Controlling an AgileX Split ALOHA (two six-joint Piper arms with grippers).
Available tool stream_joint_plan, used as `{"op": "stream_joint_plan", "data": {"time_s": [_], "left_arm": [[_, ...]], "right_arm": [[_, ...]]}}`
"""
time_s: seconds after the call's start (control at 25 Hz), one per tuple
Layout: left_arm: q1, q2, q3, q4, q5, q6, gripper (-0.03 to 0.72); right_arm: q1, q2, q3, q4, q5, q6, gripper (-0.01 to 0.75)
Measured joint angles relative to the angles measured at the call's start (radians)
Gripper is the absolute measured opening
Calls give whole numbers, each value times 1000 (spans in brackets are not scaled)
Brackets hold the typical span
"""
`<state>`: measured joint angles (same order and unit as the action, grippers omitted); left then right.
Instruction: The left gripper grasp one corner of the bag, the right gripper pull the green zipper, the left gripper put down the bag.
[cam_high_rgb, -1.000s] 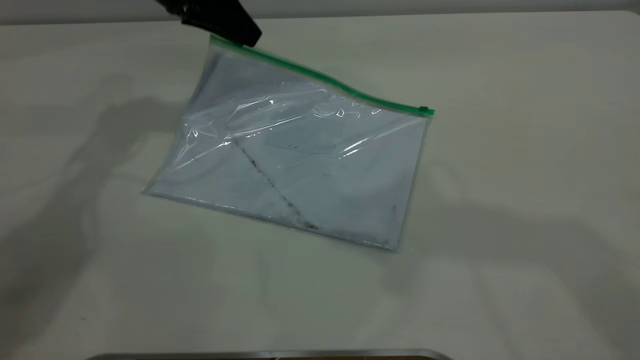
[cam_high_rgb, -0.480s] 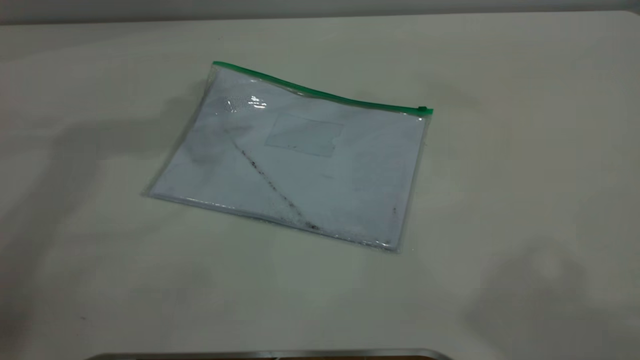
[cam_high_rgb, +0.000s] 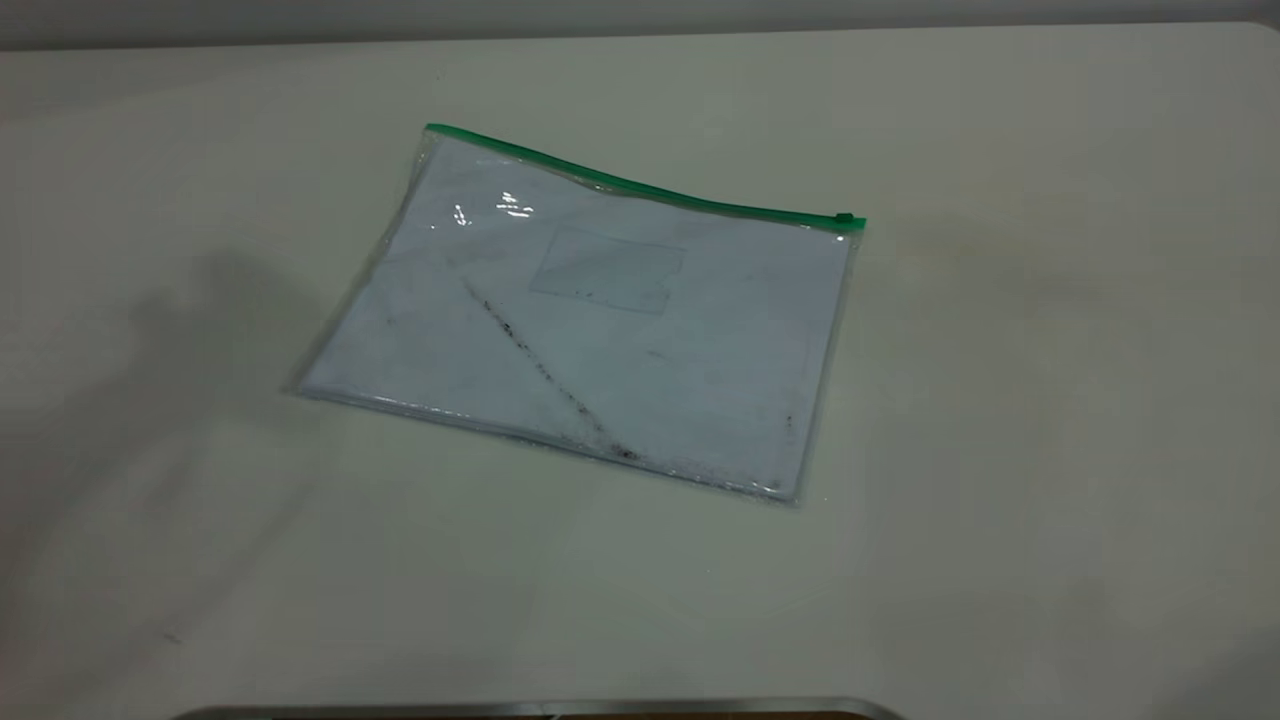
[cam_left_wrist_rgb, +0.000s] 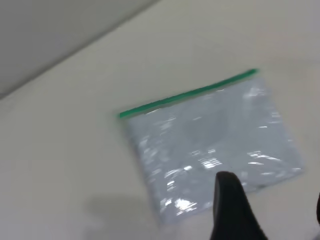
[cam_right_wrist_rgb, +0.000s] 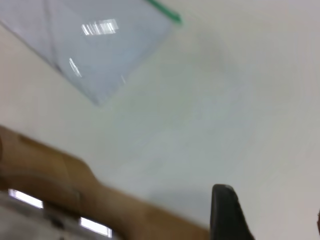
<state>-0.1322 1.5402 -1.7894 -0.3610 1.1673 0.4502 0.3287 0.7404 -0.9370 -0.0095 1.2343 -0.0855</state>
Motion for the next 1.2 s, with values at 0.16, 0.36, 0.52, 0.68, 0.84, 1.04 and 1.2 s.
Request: {"op": "stream_joint_plan", "data": {"time_s": [0.16,0.36,0.52,0.68,0.84,1.04,1.2], "left_arm": [[0,-85,44,99,0,-144,466],[0,-191,216,108,0,-248,466],[0,-265,438,108,0,-281,466],[0,-342,671,108,0,-329,466],[0,-442,901,122,0,-352,466],[0,-593,1102,263,0,-368,466],[0,-742,1215,321,-1,-412,466]], "right_arm": [[0,-50,197,-43,0,20,466],[0,-94,381,-3,-70,64,466],[0,-101,455,9,-125,65,466],[0,-103,455,9,-137,65,466],[0,-104,455,9,-137,65,466],[0,-104,455,32,-137,65,466],[0,-104,455,45,-137,65,466]]}}
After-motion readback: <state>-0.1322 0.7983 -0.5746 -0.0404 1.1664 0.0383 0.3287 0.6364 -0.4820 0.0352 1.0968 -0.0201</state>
